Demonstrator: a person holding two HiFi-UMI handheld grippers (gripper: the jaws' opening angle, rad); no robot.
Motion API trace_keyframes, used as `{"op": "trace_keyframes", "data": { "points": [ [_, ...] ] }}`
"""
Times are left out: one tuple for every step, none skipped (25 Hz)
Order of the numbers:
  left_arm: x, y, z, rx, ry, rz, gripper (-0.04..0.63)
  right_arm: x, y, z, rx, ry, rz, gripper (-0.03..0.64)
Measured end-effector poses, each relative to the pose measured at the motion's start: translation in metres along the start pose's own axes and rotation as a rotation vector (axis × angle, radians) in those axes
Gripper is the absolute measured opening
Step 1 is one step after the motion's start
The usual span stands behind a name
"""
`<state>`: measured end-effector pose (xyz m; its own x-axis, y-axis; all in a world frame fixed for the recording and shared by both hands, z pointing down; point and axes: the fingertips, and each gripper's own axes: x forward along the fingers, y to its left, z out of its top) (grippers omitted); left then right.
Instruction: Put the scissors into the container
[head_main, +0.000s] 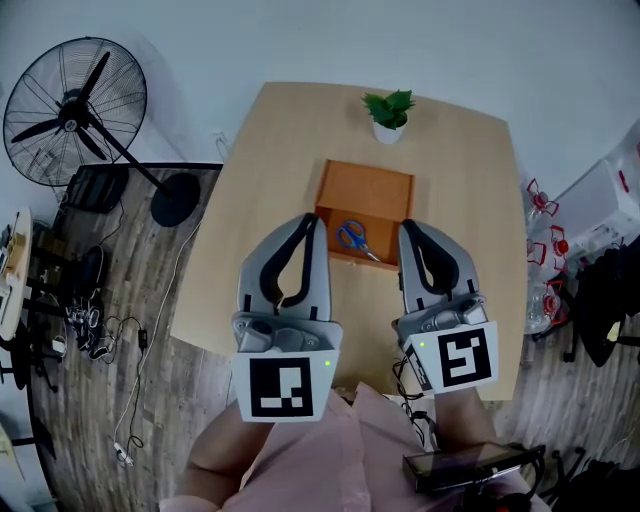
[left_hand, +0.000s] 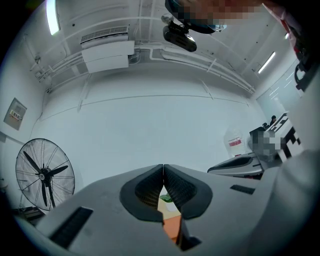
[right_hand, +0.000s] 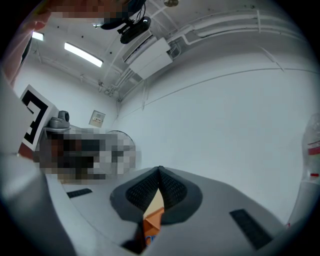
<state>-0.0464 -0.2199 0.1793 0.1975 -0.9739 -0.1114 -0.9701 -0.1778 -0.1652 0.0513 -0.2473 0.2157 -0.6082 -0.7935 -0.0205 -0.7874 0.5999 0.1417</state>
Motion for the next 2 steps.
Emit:
{"op": "trace_keyframes", "data": {
  "points": [
    [0.0002, 0.0004, -0.0003, 0.002, 0.001, -0.001, 0.009, 0.0005, 0.0003, -0.0002, 0.0, 0.001, 0.0, 0.0],
    [0.0003, 0.0007, -0.0007, 0.004, 0.003, -0.002, 0.009, 0.0009, 0.0005, -0.0005, 0.0, 0.001, 0.001, 0.0]
  ]
}}
